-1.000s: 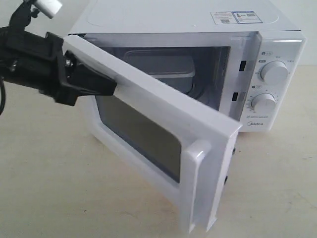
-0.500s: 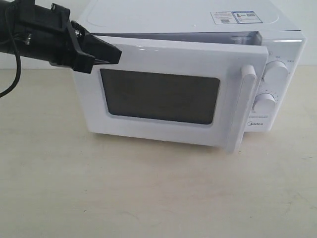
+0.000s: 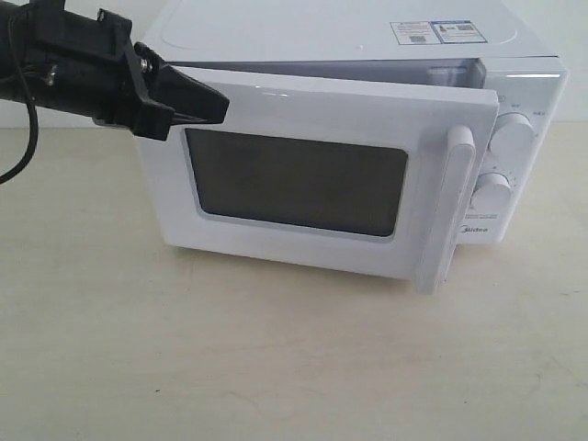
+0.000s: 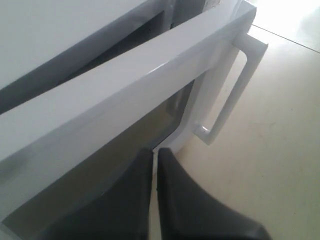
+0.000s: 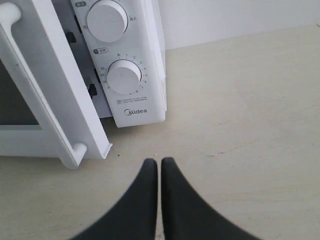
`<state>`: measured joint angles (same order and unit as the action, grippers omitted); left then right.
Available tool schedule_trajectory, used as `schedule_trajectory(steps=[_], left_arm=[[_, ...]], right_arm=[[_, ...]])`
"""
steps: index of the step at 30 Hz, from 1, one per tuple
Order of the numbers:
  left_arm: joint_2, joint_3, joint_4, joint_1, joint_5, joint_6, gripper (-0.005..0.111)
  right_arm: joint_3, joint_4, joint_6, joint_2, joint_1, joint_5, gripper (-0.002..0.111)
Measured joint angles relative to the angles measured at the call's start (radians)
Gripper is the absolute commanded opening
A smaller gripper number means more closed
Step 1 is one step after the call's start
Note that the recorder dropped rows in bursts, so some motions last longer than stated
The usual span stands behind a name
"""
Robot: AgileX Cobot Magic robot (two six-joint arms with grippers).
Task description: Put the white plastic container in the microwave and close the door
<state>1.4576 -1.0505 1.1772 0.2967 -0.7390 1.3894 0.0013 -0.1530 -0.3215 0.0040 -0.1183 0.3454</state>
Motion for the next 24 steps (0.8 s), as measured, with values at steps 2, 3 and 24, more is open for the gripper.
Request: schedule_trajectory(steps=[2,3,24], left_arm=[[0.0,0.0,0.0,0.0,0.002,0.002,0.004],[0.0,0.0,0.0,0.0,0.004,0.002,0.004],[-0.154,0.0,0.0,0.0,-0.197,-0.092,0.004]], right_arm=[[0.0,0.0,0.0,0.0,0.0,0.0,0.0],[0.0,0.0,0.0,0.0,0.0,0.0,0.0],[0.0,0.0,0.0,0.0,0.0,0.0,0.0]])
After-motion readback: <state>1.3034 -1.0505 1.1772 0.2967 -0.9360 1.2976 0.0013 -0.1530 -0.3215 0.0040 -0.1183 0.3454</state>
